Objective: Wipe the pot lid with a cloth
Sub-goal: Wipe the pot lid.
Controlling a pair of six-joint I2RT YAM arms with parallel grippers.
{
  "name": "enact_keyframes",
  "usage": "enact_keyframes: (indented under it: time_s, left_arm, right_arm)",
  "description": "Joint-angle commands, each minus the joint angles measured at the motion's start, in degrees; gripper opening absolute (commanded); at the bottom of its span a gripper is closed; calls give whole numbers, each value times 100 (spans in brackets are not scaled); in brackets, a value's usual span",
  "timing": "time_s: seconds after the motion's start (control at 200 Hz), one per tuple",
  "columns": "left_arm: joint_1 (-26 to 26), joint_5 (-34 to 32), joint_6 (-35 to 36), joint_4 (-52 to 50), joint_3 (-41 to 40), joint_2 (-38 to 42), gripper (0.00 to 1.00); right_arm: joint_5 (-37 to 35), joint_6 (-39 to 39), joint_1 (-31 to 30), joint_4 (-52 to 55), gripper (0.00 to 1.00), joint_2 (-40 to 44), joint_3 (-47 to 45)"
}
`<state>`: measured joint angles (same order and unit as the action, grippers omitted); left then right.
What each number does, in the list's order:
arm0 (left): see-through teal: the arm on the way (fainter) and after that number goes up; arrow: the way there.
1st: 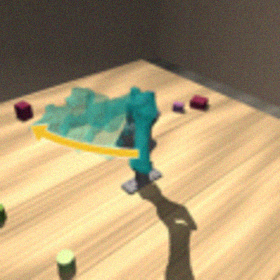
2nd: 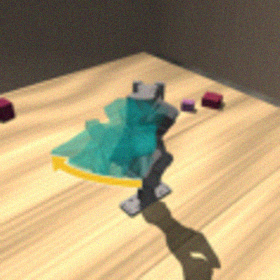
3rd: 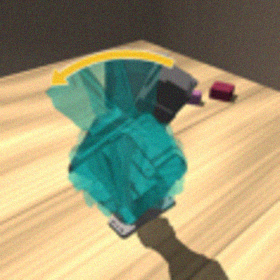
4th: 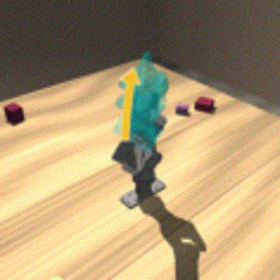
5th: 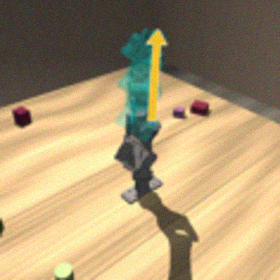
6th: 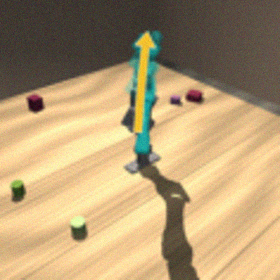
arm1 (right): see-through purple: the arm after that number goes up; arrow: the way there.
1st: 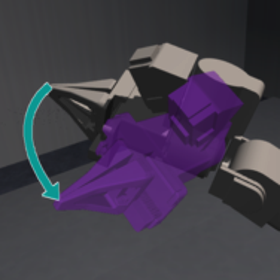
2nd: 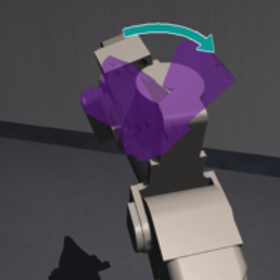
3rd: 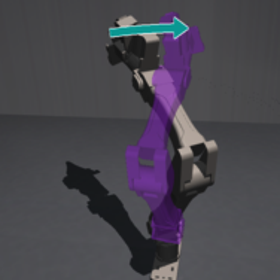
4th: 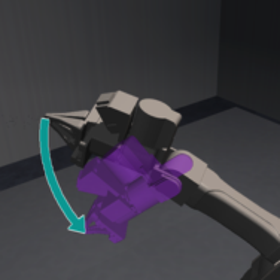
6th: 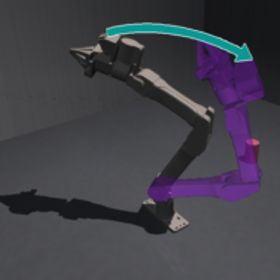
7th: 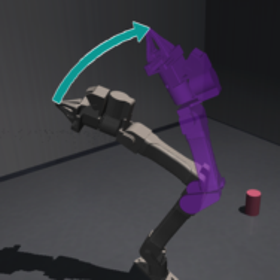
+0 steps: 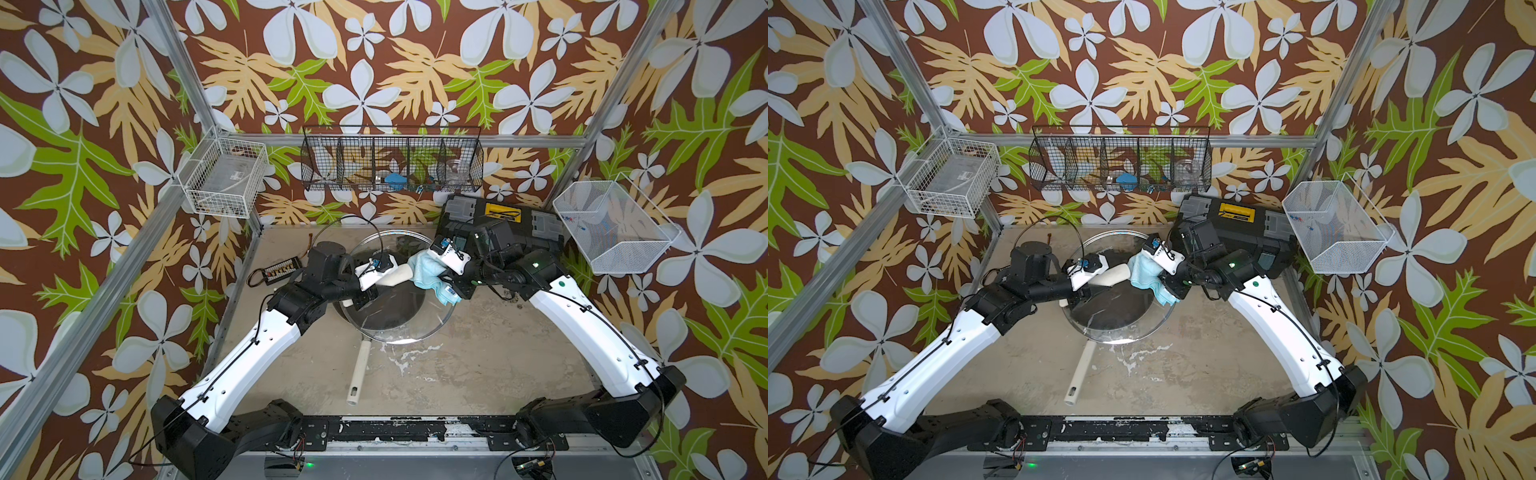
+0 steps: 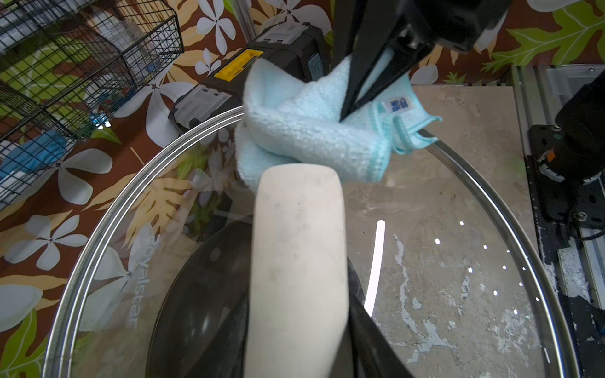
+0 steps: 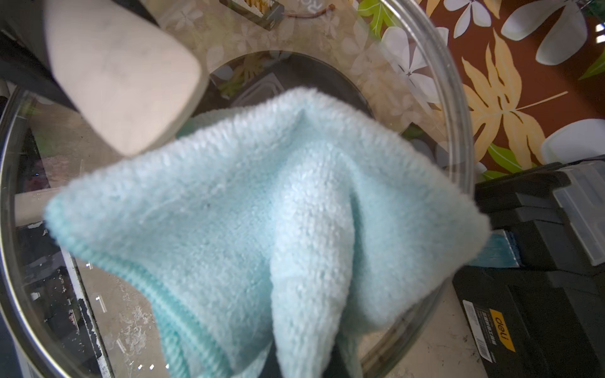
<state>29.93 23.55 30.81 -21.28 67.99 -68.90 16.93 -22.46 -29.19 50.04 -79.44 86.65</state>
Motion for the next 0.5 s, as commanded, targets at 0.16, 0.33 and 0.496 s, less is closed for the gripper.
enact_keyframes:
  time_s: [0.16, 0.33, 0.496]
  left_arm:
    - [-14, -942, -1256, 1935, 5, -274, 0]
    - [-14, -1606, -2164, 2319, -180, -459, 0]
    - [-5, -2187, -2909, 2370, -244, -669, 0]
  right_arm:
    - [44, 392, 18, -440, 0, 452, -676]
    - [-36, 742, 225, -825, 0, 644, -1083]
    - [-158, 1288, 601, -1241, 0, 787, -1513]
